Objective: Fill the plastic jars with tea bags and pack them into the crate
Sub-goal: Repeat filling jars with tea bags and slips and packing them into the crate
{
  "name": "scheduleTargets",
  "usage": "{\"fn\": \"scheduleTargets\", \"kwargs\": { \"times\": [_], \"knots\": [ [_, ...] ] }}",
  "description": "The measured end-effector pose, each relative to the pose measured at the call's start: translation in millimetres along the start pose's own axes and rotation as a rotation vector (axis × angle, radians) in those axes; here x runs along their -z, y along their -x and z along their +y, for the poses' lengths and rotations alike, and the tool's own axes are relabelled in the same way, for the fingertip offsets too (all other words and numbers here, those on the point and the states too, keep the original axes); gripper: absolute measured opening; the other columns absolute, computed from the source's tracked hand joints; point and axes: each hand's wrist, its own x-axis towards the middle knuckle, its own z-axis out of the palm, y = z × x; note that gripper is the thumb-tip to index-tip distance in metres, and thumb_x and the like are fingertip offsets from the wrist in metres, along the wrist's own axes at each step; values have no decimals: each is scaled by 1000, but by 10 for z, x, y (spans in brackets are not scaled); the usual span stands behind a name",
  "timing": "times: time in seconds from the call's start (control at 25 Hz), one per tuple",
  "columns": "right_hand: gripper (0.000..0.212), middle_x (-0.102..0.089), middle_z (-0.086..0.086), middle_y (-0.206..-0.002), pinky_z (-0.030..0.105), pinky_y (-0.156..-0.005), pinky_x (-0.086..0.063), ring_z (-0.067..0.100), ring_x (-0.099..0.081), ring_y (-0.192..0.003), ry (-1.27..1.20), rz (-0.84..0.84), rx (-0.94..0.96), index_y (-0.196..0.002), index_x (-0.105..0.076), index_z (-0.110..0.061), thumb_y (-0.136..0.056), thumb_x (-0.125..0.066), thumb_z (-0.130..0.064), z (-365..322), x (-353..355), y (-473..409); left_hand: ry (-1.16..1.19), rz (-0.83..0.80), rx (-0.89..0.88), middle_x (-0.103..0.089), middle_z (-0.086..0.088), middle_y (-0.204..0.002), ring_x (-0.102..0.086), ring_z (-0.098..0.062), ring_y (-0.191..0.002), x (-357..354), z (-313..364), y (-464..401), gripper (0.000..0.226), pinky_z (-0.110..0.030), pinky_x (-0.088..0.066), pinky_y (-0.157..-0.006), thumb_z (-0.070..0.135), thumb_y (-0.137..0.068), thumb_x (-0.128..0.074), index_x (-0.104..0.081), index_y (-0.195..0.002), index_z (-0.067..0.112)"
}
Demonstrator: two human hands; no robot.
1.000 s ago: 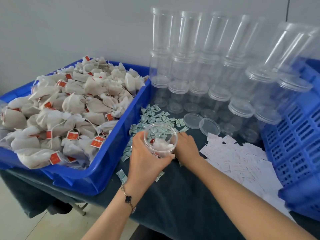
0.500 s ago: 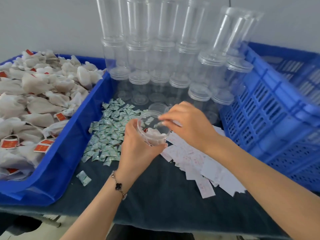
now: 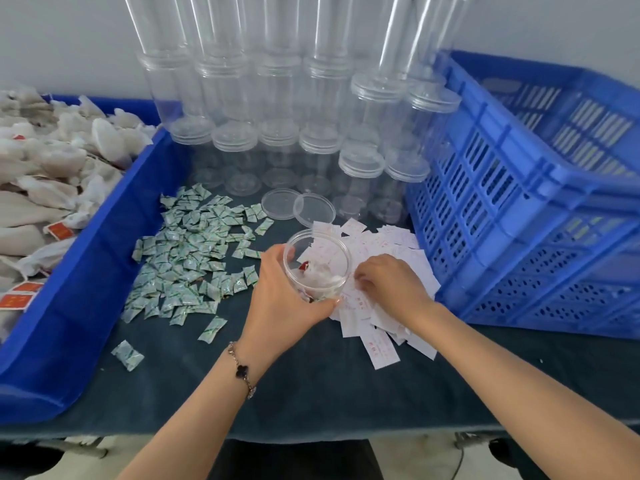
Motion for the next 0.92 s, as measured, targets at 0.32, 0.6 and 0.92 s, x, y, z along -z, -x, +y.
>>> {"fn": "scheduleTargets", "kwargs": {
  "times": [0.32, 0.6, 0.92],
  "knots": [
    [5, -66, -16, -77, 20, -73, -47, 0, -58, -76, -507, 436, -116, -87, -71, -17, -87, -66, -17, -341, 907, -140, -45, 62, 24, -37, 18, -116, -43, 4, -105, -51, -73, 25, 83, -1, -35, -75, 45, -52, -81, -24, -113, 44],
    [6, -69, -7, -76, 20, -62, -47, 2, -61, -69, -538, 100, -92, -78, -69, -20, -81, -71, -24, -978, 981, -40, -6, 58, 59, -42, 19, -115, -53, -6, -103, -29, -56, 27, 84, -24, -50, -77, 48, -49, -83, -28, -112, 44],
    [10, -51, -10, -96, 10, -73, -34, 0, -40, -78, -429, 289, -26, -91, -69, -19, -84, -69, -26, -673, 1138, 172, -13, -34, -30, -39, 39, -111, -45, 17, -101, 29, 342, 70, 83, -20, -49, -77, 61, -39, -79, -26, -103, 61]
  ]
}}
